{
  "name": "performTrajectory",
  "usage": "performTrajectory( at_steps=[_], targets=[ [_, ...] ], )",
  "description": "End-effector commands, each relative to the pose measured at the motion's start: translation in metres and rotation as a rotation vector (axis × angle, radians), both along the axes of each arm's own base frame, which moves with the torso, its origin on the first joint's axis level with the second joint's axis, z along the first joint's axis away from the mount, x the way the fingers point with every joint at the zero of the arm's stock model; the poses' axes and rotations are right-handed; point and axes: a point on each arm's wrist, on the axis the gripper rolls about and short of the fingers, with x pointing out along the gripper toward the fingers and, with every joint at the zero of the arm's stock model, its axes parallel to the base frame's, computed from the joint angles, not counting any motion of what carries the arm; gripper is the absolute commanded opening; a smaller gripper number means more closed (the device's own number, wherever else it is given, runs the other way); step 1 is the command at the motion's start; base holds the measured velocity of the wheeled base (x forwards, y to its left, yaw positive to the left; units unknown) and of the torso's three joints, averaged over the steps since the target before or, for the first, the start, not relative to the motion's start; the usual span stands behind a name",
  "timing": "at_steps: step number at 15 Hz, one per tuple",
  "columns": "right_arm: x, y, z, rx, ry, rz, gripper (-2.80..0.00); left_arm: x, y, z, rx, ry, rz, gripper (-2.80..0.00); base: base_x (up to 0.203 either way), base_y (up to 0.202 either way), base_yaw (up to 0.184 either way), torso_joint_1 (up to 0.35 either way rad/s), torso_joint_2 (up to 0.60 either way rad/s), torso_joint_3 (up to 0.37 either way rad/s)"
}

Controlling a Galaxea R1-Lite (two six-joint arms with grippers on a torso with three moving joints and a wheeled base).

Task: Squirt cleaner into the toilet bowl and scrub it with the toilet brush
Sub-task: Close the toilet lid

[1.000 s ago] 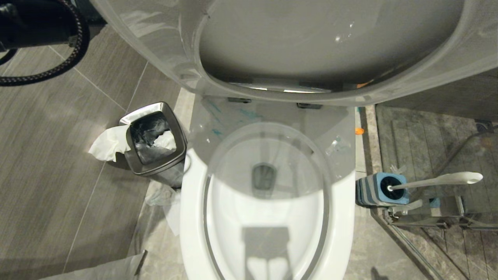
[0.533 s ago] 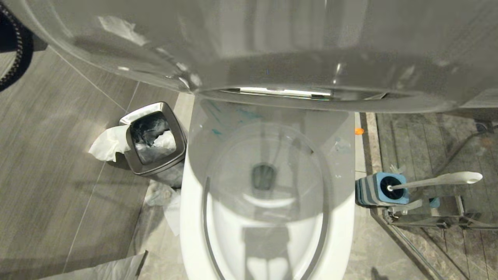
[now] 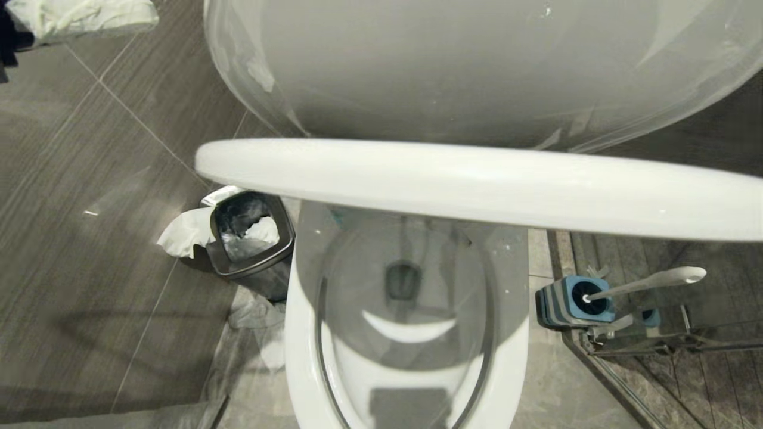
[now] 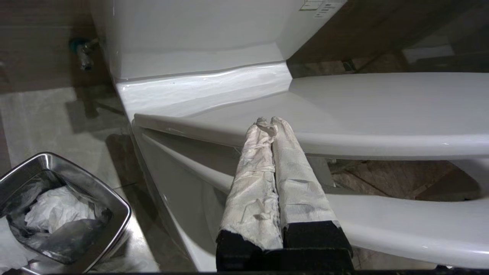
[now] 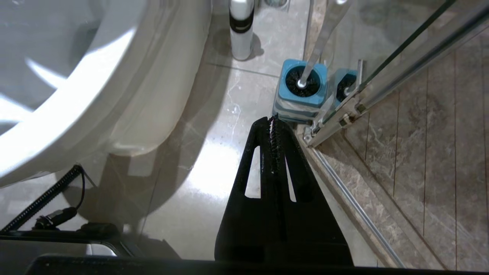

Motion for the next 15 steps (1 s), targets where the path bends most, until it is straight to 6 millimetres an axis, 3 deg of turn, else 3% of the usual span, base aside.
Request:
performTrajectory(
  at_steps=[1, 15],
  targets=[
    [0.000, 0.000, 0.000, 0.000, 0.001, 0.000, -2.80, -0.005, 0.002, 0.001, 0.004, -0.005, 0.000, -2.80, 0.000, 0.000, 0.000, 0.000, 0.00, 0.201],
    [0.000, 0.000, 0.000, 0.000, 0.002, 0.000, -2.80, -0.014, -0.007, 0.005, 0.023, -0.029, -0.094, -2.80, 0.000, 0.000, 0.000, 0.001, 0.00, 0.202]
  ],
)
